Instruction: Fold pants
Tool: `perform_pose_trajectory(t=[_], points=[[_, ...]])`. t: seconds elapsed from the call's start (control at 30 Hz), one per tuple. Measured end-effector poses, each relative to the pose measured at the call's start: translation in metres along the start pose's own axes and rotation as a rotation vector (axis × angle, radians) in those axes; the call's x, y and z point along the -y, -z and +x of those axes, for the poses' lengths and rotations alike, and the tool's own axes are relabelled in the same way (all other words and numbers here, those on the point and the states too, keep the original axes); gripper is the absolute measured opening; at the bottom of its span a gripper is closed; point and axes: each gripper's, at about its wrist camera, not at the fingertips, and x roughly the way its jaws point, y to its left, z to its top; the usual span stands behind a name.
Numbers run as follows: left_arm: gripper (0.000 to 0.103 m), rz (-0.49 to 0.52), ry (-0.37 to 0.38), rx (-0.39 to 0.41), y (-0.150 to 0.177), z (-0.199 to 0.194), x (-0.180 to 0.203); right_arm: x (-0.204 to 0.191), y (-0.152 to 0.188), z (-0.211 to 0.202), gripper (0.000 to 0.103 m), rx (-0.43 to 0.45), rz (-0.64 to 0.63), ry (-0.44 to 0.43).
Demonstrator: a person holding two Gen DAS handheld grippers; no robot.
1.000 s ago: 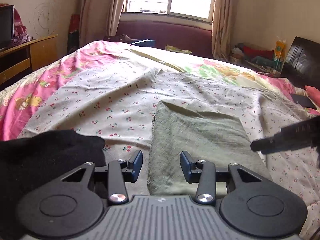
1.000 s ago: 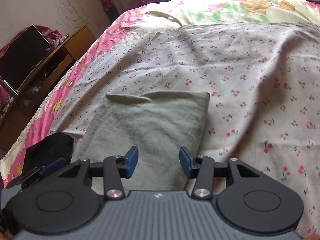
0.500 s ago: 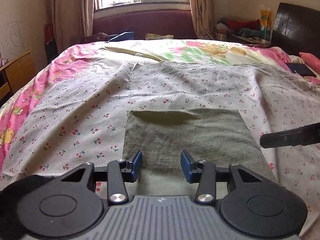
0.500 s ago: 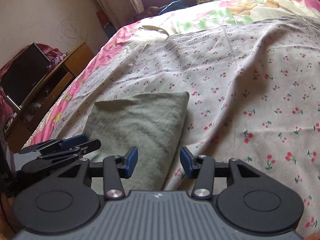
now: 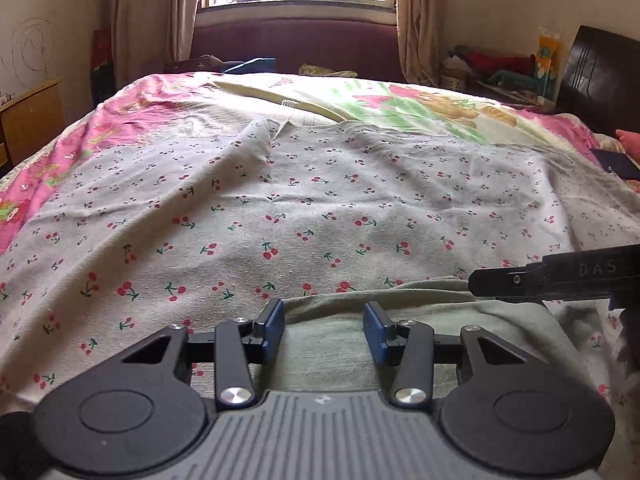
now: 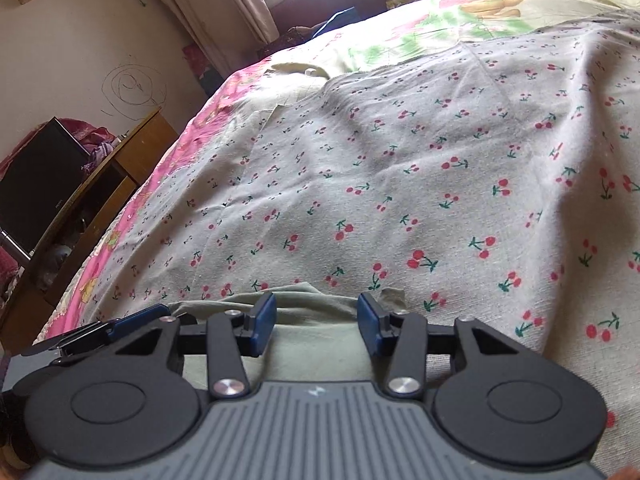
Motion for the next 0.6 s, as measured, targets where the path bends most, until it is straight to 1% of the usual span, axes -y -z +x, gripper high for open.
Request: perform_pose_trajectory(t=[0.07, 0.1, 0.2, 0.3, 0.37, 0.43, 0.47, 0.53, 0.6], points=[[0.058, 0.023, -0.024, 0.020, 0.000, -0.015, 0.003, -0.005, -0.003, -0.008, 0.048, -0.002, 0.007, 0.012], [0.058, 0.038, -0.027, 0.030, 0.002, -0.024, 0.004, -0.008, -0.002, -0.017, 0.048, 0.003, 0.002, -0.002], [0.060, 0.060, -0.030, 0.047, 0.019, -0.054, 0.006, -0.024, 0.016, -0.056, 0.048, 0.008, -0.032, -0.028], [0.062, 0.073, -0.023, 0.039, 0.043, -0.079, 0.008, -0.038, 0.055, -0.093, 0.049, -0.003, -0.074, -0.050], [0.065, 0.114, -0.039, -0.002, 0.060, -0.089, 0.011, -0.045, 0.080, -0.109, 0.049, -0.025, -0.112, -0.068], [0.071, 0.130, -0.058, -0.032, 0.073, -0.094, 0.011, -0.051, 0.104, -0.114, 0.052, -0.063, -0.161, -0.038], [0.071, 0.117, -0.058, -0.045, 0.076, -0.097, 0.010, -0.051, 0.113, -0.114, 0.052, -0.081, -0.162, -0.009], [0.071, 0.105, -0.060, -0.048, 0.075, -0.108, 0.008, -0.048, 0.116, -0.117, 0.052, -0.098, -0.131, 0.009], [0.071, 0.091, -0.060, -0.034, 0.071, -0.117, 0.007, -0.046, 0.108, -0.128, 0.052, -0.074, -0.081, -0.011]])
